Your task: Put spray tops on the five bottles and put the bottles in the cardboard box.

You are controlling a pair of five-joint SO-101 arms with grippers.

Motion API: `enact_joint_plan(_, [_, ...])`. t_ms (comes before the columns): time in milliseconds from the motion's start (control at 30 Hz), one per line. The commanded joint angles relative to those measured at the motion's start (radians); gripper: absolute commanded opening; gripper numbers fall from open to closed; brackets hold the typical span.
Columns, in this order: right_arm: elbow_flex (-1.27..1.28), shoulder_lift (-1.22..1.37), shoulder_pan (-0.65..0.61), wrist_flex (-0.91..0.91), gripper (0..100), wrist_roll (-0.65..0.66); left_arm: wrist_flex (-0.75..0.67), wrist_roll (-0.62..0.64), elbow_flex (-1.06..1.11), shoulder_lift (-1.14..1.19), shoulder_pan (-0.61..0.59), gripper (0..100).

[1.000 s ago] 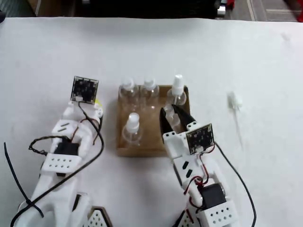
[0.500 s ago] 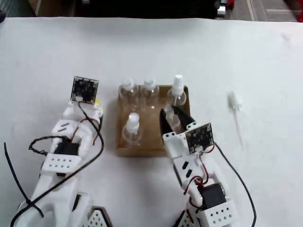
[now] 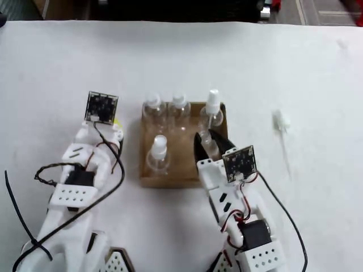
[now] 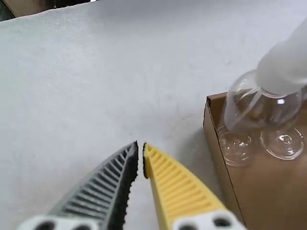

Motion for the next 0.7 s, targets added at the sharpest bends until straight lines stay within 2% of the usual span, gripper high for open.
enact_joint_plan(0, [0.009, -0.004, 0.015, 0.002, 2.0, 0.011, -0.028, 0.006, 0.002, -0.004, -0.007, 2])
enact_joint_plan(200, [0.009, -0.004, 0.015, 0.022, 12.4, 0.011, -0.028, 0.006, 0.002, -0.004, -0.007, 2])
enact_joint_plan(567, [0.006, -0.005, 0.016, 0.022, 10.9, 0.012, -0.029, 0.006, 0.002, -0.004, -0.005, 2])
enact_joint_plan(667, [0.006, -0.005, 0.015, 0.022, 10.8, 0.077, -0.029, 0.006, 0.002, -0.004, -0.005, 2])
